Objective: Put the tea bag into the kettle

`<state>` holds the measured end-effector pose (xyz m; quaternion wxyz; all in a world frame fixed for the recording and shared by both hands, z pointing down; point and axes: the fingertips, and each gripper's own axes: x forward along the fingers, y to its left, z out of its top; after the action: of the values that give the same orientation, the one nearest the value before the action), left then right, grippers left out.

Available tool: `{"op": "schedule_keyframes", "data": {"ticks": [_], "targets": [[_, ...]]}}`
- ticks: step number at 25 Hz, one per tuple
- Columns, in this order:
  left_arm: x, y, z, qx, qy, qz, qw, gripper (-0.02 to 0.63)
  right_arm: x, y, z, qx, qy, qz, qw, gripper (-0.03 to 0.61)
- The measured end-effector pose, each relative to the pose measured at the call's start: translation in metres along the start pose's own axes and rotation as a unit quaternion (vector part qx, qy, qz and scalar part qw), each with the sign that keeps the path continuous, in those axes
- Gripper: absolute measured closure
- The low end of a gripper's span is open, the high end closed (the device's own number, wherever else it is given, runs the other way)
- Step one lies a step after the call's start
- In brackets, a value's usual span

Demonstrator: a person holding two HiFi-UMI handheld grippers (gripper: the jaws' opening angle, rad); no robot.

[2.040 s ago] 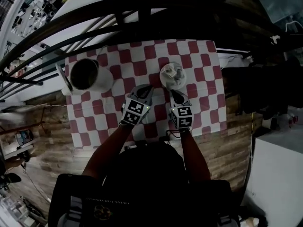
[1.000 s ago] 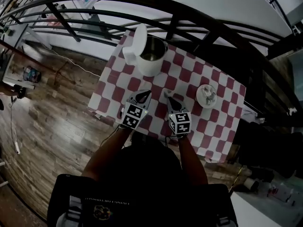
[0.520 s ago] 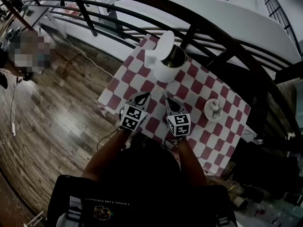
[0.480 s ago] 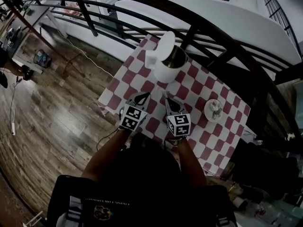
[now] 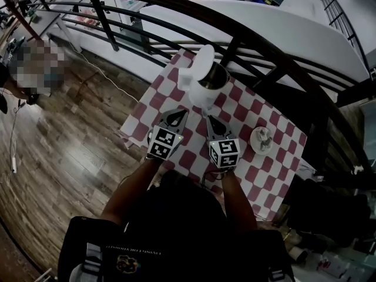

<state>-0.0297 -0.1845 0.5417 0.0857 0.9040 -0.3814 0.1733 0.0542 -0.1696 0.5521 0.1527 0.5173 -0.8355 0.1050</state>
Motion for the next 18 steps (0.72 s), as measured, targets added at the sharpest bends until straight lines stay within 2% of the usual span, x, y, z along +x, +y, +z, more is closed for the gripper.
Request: {"op": "schedule_keyframes", "data": {"ticks": [5,11,18], "targets": [[0.0,0.006,0.027,0.013,-0.022,-0.002,0.9997,0.611,-0.004,-0.013,0.034,-0.005,-0.034,-0.016,0.999,0.568],[0.004,0.022,0.063,0.026,-0.055,0.014,0.998,0.611,-0.007,-0.034,0.08,-0.015,-0.081,-0.035,0.996,0.568],[0.012,0.039,0.088,0.025,-0.074,0.031,0.9965,0.611,0.009,-0.052,0.117,-0.028,-0.105,-0.043,0.993,0.568]]}}
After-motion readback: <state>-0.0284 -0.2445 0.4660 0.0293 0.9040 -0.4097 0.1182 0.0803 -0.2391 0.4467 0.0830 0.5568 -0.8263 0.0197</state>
